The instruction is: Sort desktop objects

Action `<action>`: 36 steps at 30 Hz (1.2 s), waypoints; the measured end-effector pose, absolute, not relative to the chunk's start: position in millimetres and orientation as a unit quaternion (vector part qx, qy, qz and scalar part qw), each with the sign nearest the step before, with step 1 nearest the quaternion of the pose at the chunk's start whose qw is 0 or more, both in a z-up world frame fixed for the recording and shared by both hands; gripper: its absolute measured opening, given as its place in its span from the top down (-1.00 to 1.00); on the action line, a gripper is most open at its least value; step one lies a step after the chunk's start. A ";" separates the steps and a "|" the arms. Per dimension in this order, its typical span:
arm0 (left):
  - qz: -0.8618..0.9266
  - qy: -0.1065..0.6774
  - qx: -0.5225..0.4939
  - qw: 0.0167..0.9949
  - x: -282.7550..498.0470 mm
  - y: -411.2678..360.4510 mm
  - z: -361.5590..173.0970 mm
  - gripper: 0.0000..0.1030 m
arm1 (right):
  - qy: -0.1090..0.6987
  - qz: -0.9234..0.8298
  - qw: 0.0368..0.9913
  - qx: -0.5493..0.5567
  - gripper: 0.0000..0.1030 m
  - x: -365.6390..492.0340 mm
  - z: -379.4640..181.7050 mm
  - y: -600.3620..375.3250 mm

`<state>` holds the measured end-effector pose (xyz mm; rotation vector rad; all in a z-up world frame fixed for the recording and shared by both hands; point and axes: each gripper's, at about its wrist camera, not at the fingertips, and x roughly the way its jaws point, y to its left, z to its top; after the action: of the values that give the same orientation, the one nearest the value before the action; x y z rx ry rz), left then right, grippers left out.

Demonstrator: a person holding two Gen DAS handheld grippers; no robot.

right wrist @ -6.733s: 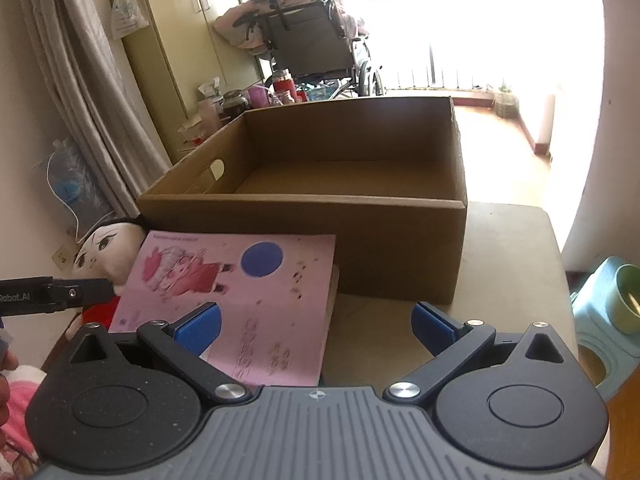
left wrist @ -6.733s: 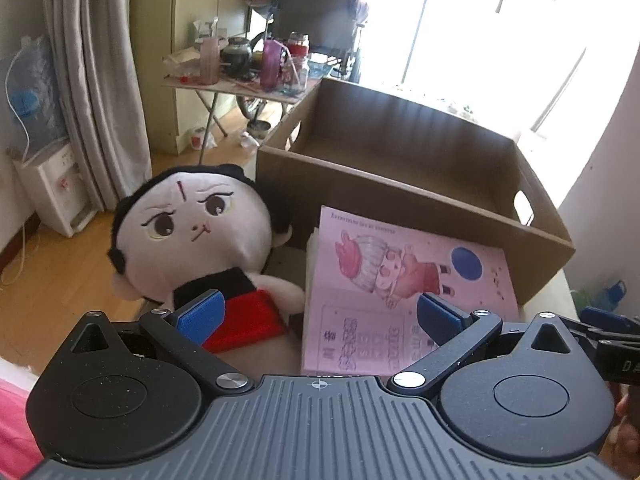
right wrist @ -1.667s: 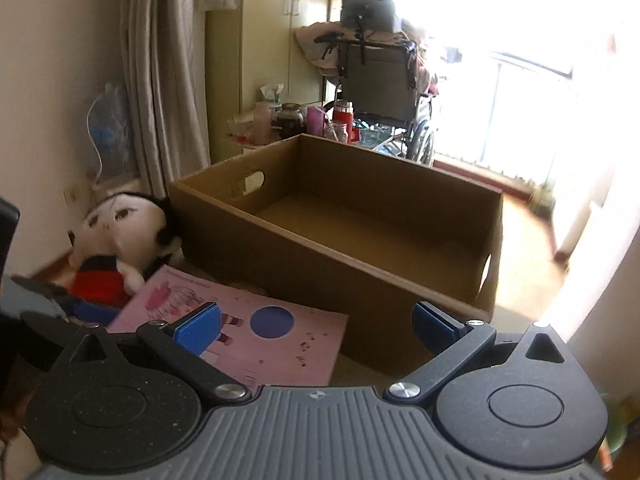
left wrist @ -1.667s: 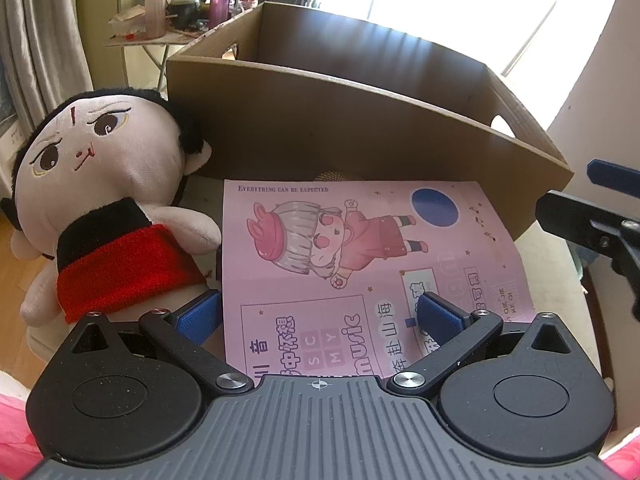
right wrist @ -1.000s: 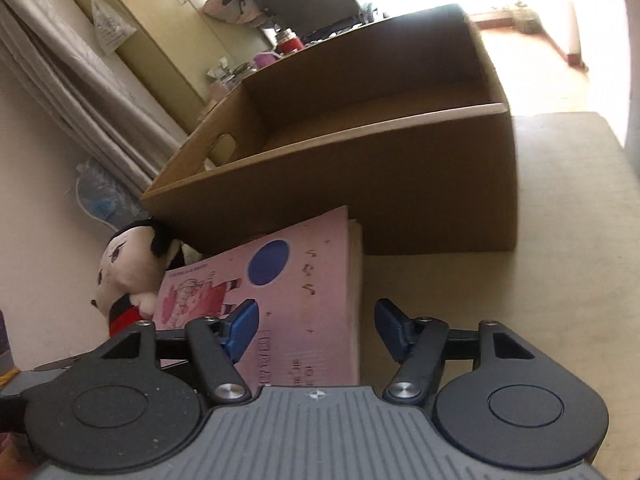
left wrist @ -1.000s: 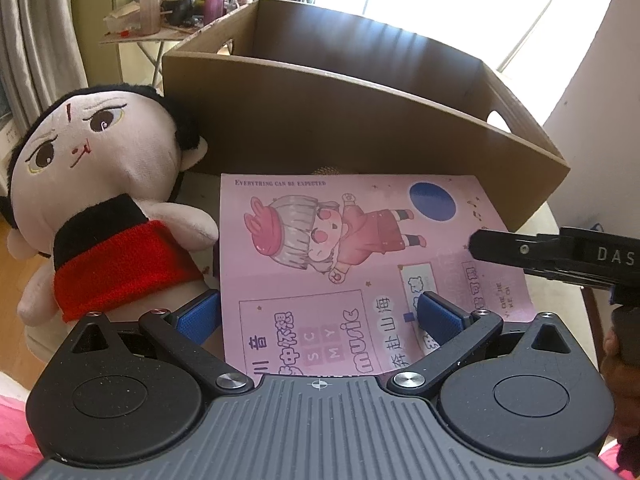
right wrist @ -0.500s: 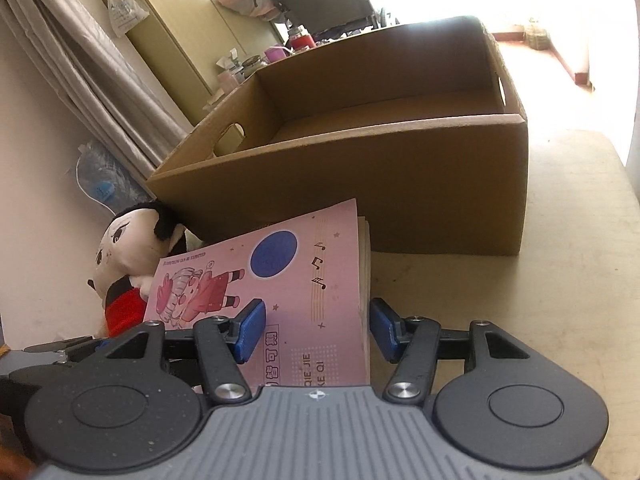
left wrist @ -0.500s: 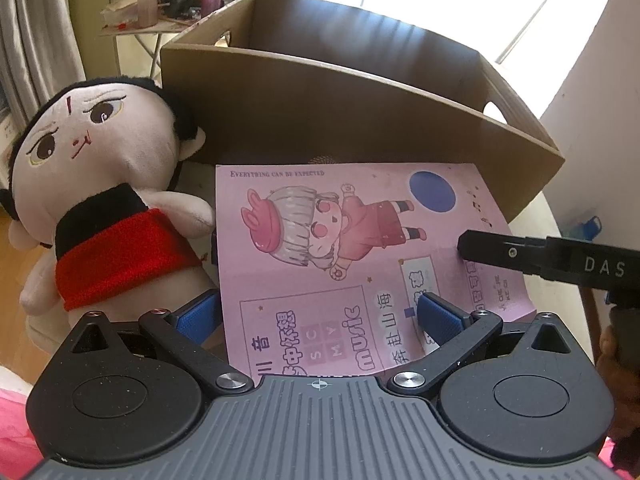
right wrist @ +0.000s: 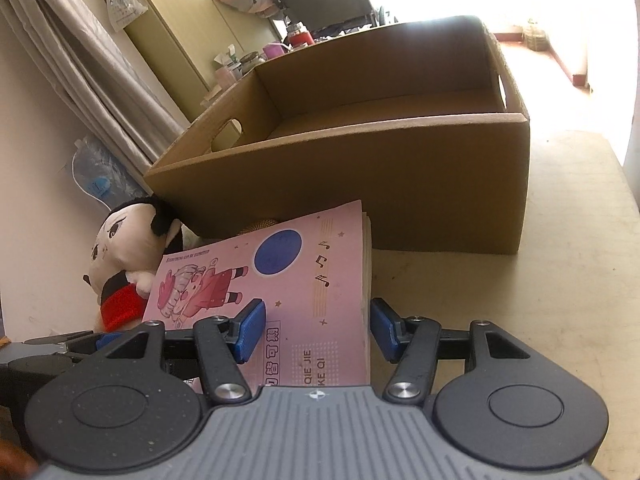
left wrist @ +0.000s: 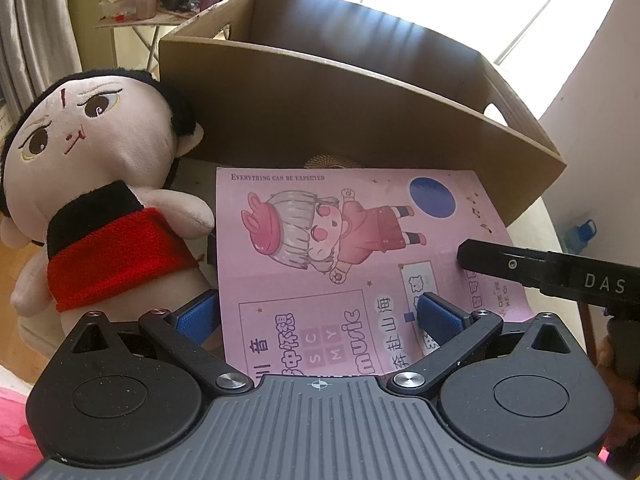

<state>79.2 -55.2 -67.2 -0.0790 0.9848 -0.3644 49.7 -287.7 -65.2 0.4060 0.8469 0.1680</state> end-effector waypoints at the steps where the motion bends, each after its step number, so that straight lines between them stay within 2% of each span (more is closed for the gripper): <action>1: -0.174 0.470 -0.038 0.864 79.1 -54.7 -67.4 -1.00 | 0.408 0.080 0.888 0.196 -0.18 49.6 -65.3 -287.8; 36: -0.170 0.490 -0.045 0.854 76.8 -51.6 -63.2 -1.00 | 0.397 0.078 0.895 0.190 -0.19 45.6 -50.9 -294.2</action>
<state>76.8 -51.6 -63.2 -0.0945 1.0318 -0.3568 45.6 -294.2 -50.9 0.3935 0.8236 0.1613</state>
